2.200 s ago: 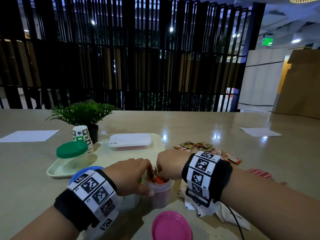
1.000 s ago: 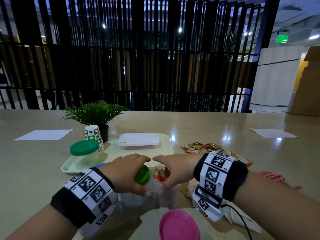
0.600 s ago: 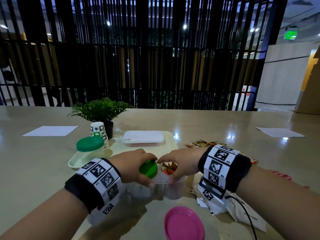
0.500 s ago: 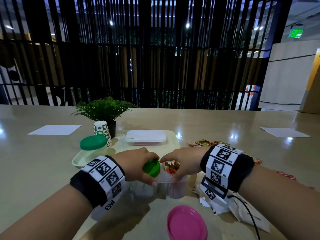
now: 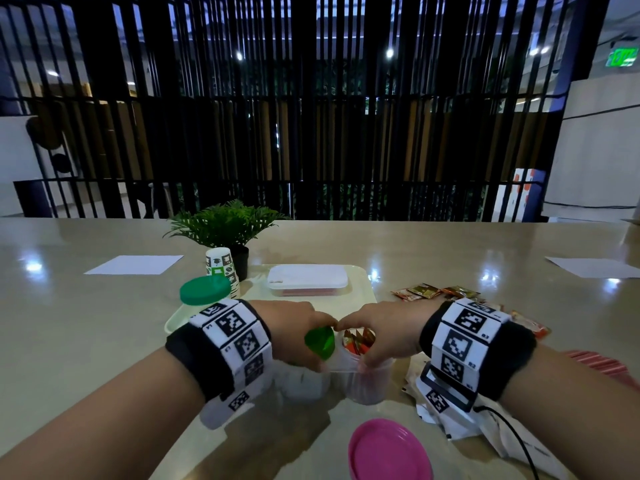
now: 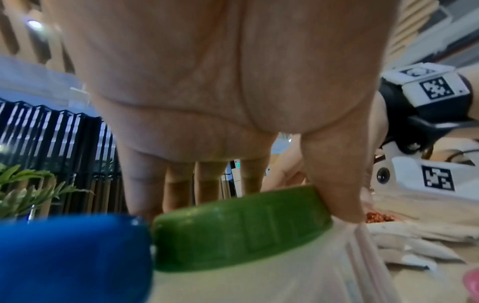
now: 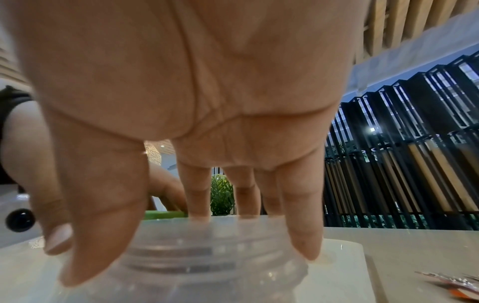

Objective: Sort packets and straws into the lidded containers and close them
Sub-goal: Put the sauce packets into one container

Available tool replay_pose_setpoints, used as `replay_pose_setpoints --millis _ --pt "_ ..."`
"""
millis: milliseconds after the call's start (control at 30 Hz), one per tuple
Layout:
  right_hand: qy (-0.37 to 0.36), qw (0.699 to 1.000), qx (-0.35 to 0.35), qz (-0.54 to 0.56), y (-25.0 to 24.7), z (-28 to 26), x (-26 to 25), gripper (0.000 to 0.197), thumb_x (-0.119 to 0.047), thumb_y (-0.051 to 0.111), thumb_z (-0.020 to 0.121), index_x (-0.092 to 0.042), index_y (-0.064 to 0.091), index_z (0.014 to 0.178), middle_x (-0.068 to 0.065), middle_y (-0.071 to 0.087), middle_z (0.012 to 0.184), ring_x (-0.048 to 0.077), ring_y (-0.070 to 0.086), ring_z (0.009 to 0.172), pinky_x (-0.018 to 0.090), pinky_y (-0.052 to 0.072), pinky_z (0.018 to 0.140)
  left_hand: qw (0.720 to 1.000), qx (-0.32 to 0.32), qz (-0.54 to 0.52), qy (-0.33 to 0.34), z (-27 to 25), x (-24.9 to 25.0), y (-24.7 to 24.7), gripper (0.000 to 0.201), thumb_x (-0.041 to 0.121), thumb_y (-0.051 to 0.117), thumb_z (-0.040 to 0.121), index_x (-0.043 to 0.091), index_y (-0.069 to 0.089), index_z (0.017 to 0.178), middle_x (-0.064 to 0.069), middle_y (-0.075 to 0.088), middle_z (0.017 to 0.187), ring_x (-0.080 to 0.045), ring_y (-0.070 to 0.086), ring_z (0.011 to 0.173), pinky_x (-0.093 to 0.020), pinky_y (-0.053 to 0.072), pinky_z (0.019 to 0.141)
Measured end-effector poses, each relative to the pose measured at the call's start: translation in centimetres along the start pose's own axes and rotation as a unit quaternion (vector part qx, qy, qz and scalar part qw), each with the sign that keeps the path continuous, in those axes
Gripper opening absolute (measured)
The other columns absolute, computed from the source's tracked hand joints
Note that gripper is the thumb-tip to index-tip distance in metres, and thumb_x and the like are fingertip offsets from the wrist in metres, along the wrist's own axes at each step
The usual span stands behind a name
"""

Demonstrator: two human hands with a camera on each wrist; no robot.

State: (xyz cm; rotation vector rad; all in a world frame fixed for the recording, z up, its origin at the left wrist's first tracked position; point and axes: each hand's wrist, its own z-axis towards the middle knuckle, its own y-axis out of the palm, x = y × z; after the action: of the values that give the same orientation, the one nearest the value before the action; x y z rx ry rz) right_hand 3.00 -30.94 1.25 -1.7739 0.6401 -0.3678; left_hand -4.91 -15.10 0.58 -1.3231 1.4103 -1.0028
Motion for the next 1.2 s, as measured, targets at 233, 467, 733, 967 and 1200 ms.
replay_pose_setpoints --millis 233,467,733,967,1200 --pt "0.004 1.000 0.001 -0.007 0.0 0.1 -0.1 0.073 -0.043 0.066 0.085 -0.036 0.028 0.147 -0.006 0.036 0.148 0.018 0.036 0.133 0.036 0.033 0.106 0.991 0.068 0.086 -0.082 0.4 1.3 0.9 0.076 0.079 0.036 0.083 0.027 0.042 0.137 -0.007 0.055 0.127 -0.024 0.054 0.113 -0.036 0.043 0.084" --pt "0.000 1.000 0.005 -0.006 0.0 -0.1 -0.1 0.072 -0.042 0.066 0.085 -0.036 0.029 0.147 -0.006 0.037 0.147 0.017 0.037 0.133 0.035 0.034 0.106 1.000 -0.008 0.020 -0.014 -0.2 0.1 -0.1 0.082 0.049 0.071 0.081 0.036 0.025 0.148 0.002 0.044 0.141 -0.020 0.047 0.124 -0.036 0.046 0.099" --pt "0.001 1.000 0.003 -0.006 0.0 0.0 -0.1 0.073 -0.042 0.067 0.085 -0.035 0.029 0.147 -0.005 0.038 0.146 0.018 0.039 0.131 0.034 0.035 0.104 0.998 -0.001 0.032 -0.062 0.2 -0.2 0.4 0.096 0.080 0.053 0.074 0.041 0.011 0.151 -0.001 0.037 0.148 -0.025 0.041 0.132 -0.044 0.037 0.107" --pt "0.006 1.000 0.005 -0.005 0.0 0.0 -0.2 0.073 -0.042 0.067 0.085 -0.035 0.029 0.147 -0.006 0.039 0.146 0.018 0.039 0.131 0.035 0.035 0.104 0.999 -0.001 0.034 -0.021 0.4 -0.3 0.2 0.084 0.058 0.069 0.078 0.038 0.025 0.146 0.004 0.043 0.142 -0.020 0.048 0.124 -0.037 0.045 0.099" --pt "0.007 1.000 0.002 0.003 0.0 0.1 -0.1 0.073 -0.041 0.067 0.085 -0.035 0.030 0.147 -0.006 0.039 0.145 0.018 0.039 0.131 0.035 0.035 0.103 0.999 0.009 0.003 -0.045 0.8 -0.4 0.4 0.102 0.074 0.065 0.069 0.036 0.016 0.150 0.003 0.038 0.147 -0.020 0.043 0.131 -0.039 0.042 0.104"
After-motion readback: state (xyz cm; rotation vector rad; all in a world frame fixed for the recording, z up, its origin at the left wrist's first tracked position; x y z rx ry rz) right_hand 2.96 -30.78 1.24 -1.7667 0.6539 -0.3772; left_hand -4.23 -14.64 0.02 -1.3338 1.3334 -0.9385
